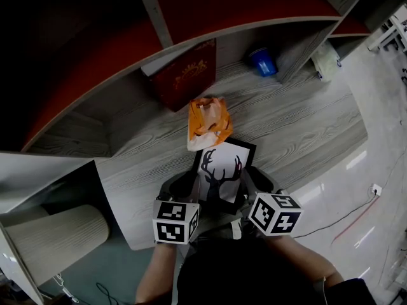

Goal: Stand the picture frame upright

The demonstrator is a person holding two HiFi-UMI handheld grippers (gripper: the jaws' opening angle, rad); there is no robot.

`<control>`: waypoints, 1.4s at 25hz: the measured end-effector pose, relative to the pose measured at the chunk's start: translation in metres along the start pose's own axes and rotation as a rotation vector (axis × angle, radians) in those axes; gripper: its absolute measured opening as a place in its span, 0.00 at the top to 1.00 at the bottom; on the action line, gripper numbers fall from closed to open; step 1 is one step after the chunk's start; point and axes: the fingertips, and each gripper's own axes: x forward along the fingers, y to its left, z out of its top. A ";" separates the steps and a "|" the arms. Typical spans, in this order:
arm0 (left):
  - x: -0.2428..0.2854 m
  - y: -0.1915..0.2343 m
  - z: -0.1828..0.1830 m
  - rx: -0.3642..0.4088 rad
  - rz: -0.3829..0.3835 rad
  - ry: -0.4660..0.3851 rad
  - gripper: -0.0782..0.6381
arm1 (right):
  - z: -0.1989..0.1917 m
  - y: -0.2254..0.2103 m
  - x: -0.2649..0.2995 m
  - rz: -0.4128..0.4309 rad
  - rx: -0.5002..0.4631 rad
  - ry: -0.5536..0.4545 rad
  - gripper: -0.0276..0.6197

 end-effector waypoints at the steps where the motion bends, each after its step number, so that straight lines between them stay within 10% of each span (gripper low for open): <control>1: 0.000 -0.002 -0.001 -0.006 -0.002 0.000 0.79 | 0.000 -0.002 -0.001 -0.003 -0.001 0.001 0.83; 35: 0.019 -0.020 -0.011 -0.026 -0.055 0.043 0.77 | -0.013 -0.024 0.008 -0.090 -0.065 0.057 0.78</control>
